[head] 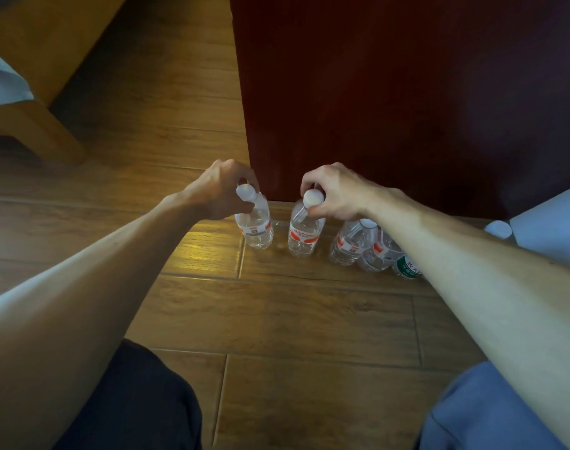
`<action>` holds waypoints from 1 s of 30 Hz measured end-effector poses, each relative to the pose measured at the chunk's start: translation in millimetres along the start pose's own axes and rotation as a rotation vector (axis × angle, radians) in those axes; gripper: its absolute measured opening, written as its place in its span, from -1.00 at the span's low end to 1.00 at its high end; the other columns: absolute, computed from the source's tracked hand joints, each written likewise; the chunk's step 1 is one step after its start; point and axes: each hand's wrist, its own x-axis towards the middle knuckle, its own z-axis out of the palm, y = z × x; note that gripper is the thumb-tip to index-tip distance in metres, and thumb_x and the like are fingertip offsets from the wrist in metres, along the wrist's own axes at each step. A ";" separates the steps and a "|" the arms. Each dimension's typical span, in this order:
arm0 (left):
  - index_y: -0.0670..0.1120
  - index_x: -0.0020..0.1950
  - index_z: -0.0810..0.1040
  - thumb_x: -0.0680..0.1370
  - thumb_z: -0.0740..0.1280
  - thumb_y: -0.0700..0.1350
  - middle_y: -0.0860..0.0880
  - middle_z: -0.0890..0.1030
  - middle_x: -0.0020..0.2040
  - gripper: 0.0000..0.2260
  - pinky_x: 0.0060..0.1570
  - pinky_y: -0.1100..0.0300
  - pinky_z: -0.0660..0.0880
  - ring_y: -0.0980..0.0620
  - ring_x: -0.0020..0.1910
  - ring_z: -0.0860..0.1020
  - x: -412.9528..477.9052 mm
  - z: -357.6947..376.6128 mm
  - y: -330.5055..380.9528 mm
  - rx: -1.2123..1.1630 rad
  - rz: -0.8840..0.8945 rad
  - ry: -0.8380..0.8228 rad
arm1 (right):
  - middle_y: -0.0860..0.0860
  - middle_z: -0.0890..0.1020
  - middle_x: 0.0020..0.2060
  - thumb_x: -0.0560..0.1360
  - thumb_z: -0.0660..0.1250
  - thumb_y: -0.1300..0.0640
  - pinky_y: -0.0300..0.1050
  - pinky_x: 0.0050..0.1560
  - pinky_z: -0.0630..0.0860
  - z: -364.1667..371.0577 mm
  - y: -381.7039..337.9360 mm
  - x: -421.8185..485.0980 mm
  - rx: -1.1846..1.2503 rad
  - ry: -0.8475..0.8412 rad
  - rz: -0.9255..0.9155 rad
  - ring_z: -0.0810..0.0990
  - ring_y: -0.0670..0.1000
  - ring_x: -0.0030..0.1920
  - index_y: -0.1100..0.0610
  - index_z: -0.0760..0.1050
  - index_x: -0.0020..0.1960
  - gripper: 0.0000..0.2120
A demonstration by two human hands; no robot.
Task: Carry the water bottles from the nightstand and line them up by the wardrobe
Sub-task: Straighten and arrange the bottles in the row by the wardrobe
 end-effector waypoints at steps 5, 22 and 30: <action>-0.04 -0.07 0.67 0.31 0.53 -0.22 0.08 0.63 -0.13 -0.77 -0.19 0.23 0.44 0.07 -0.11 0.57 -3.3 -0.5 -2.1 -0.031 0.001 0.004 | -0.02 0.54 -0.02 0.36 0.47 0.19 0.05 0.00 0.58 0.0 -3.5 3.5 0.002 0.037 -0.029 0.56 0.04 -0.01 0.07 0.56 0.01 -0.76; -0.10 -0.06 0.66 0.31 0.52 -0.24 0.02 0.62 -0.10 -0.77 -0.20 0.24 0.38 0.02 -0.12 0.53 0.2 5.0 0.3 -0.027 0.062 0.056 | -0.01 0.47 -0.08 0.33 0.49 0.23 -0.08 -0.07 0.47 3.5 -16.0 14.3 0.089 0.153 -0.091 0.49 0.01 -0.06 0.09 0.52 -0.03 -0.74; -0.12 -0.04 0.66 0.33 0.49 -0.26 -0.01 0.64 -0.11 -0.78 -0.20 0.22 0.43 0.00 -0.11 0.55 7.0 5.0 0.3 -0.021 0.051 0.047 | -0.02 0.51 -0.05 0.34 0.52 0.22 -0.16 -0.13 0.47 1.0 -13.8 16.2 0.109 0.120 -0.044 0.52 -0.01 -0.04 0.11 0.54 0.00 -0.72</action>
